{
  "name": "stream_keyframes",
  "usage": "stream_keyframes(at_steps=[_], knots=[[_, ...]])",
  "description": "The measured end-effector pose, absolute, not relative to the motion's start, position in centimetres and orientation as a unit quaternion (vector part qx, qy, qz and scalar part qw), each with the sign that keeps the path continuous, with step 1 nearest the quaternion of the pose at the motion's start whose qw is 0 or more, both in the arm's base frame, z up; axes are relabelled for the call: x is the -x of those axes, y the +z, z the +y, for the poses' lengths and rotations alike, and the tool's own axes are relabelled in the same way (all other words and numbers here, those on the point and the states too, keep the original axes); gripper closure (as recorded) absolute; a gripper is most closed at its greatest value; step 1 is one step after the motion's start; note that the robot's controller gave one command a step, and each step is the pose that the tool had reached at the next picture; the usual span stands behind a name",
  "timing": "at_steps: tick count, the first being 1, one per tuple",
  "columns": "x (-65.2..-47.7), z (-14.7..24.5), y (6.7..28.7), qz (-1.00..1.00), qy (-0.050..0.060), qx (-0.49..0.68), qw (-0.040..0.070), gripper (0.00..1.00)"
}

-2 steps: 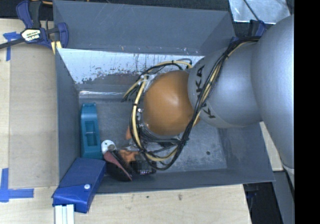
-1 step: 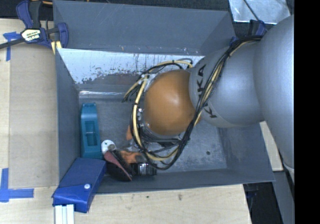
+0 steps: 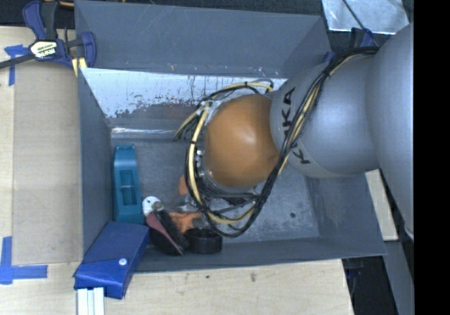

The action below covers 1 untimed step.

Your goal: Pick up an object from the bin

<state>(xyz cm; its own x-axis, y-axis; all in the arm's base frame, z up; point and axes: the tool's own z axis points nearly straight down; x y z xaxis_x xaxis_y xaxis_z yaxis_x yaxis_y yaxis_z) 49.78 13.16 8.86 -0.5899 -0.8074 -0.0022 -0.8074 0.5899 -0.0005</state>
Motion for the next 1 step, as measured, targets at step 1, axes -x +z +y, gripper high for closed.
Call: stream_keyframes(at_steps=[1], knots=[[-49.7,13.12,10.3,0.892,0.001,0.452,-0.002,1.0]])
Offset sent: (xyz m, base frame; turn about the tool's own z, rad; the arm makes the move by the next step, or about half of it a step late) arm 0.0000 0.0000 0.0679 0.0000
